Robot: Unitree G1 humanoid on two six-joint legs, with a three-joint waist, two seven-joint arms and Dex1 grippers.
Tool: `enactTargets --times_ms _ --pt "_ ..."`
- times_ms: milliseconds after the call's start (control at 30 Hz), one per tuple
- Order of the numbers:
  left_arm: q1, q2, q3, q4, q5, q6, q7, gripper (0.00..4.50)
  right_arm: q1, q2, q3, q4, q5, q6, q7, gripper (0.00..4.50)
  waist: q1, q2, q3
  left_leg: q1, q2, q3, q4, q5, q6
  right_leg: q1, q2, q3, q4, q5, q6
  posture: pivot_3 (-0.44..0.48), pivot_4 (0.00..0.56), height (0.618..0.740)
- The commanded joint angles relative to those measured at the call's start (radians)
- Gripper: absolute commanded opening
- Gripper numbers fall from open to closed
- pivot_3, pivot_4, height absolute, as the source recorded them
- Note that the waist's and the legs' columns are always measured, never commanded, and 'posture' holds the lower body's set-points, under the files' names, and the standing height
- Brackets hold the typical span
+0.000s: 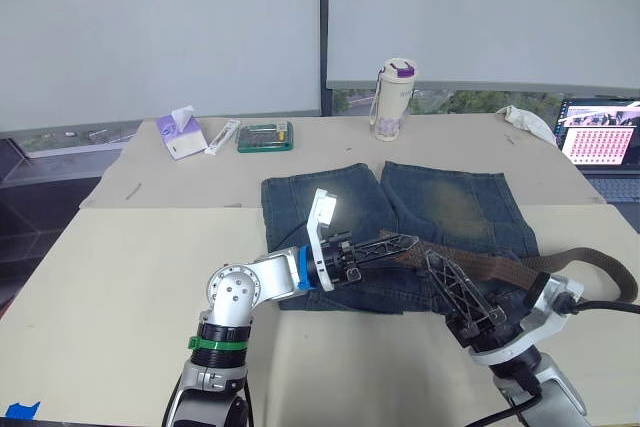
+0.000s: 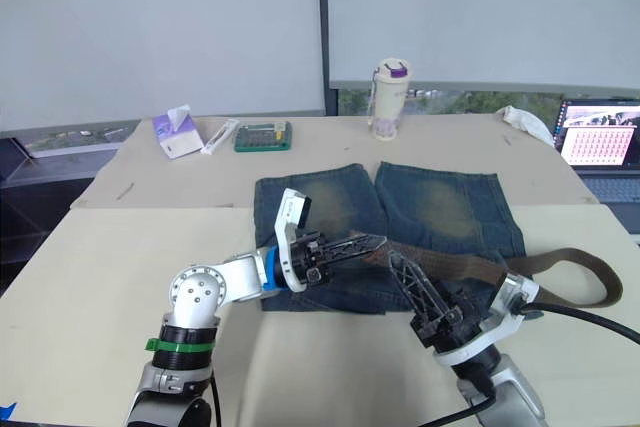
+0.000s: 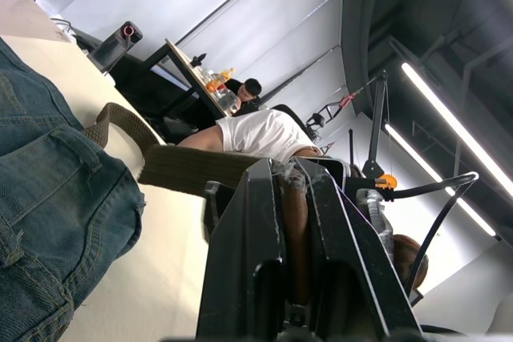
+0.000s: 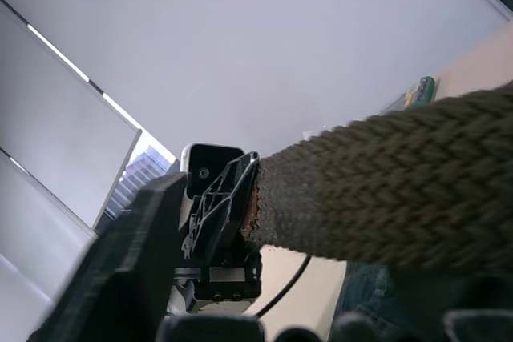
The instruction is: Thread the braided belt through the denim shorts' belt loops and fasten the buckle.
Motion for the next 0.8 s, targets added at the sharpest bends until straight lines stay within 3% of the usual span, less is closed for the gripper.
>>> enactTargets --times_ms 33,267,300,467,567,667,733,800 --pt "-0.015 -0.002 0.000 -0.012 -0.004 -0.019 -0.006 0.00 0.002 -0.008 0.001 -0.023 0.022 -0.028 0.011 2.27 -0.002 0.000 0.000 0.000 0.000 0.000 0.000 0.000 0.000 0.000 0.000 0.000 0.000 0.000 0.000 0.000 0.150 0.740" --pt "0.007 0.016 -0.013 -0.022 0.020 -0.034 -0.023 0.00 0.015 -0.030 -0.023 -0.017 0.041 -0.042 0.010 0.01 -0.003 -0.001 0.000 -0.002 0.000 0.000 0.000 0.000 0.000 0.000 0.000 0.000 0.000 -0.002 0.002 0.000 0.150 0.740" --pt "0.009 0.020 -0.015 -0.022 0.023 -0.038 -0.027 0.00 0.014 -0.032 -0.030 -0.015 0.045 -0.047 0.006 0.01 -0.003 -0.001 0.000 -0.002 0.000 0.000 0.000 0.000 0.000 0.000 0.000 0.000 0.000 -0.002 0.002 0.000 0.150 0.740" --pt "0.014 0.051 -0.032 -0.024 0.067 -0.074 -0.050 1.83 0.007 -0.085 -0.111 0.016 0.059 -0.058 -0.014 0.00 -0.003 -0.001 0.001 -0.002 0.000 0.000 0.000 0.000 0.000 0.000 0.000 0.000 0.000 -0.002 0.002 0.000 0.150 0.740" --pt "0.011 0.109 -0.092 -0.040 0.176 -0.141 -0.083 2.82 -0.004 -0.171 -0.198 0.110 0.015 -0.050 -0.037 0.00 -0.002 -0.002 0.001 -0.002 -0.001 0.001 -0.001 0.000 0.000 0.001 0.000 0.000 -0.001 -0.002 0.002 0.000 0.150 0.740" --pt "0.016 0.292 -0.251 -0.103 0.387 -0.310 -0.257 3.79 -0.008 -0.336 -0.313 0.294 -0.030 0.005 0.000 0.00 -0.001 -0.002 0.002 -0.003 -0.004 0.006 -0.001 0.000 0.000 0.001 0.000 0.000 -0.001 -0.001 0.000 0.000 0.150 0.740" --pt "0.018 0.386 -0.322 -0.122 0.495 -0.419 -0.346 3.79 -0.019 -0.418 -0.365 0.399 -0.046 0.034 0.019 0.00 -0.002 -0.001 0.003 -0.003 -0.004 0.007 -0.002 0.000 0.000 0.001 -0.001 0.001 -0.001 0.000 -0.003 0.000 0.150 0.740" --pt "0.028 0.506 -0.322 -0.127 0.551 -0.514 -0.459 3.79 -0.046 -0.531 -0.405 0.549 -0.080 0.076 0.064 0.00 -0.001 0.000 0.004 -0.003 -0.004 0.009 -0.002 0.000 0.000 0.002 -0.001 0.002 -0.002 0.000 -0.004 0.000 0.150 0.740"
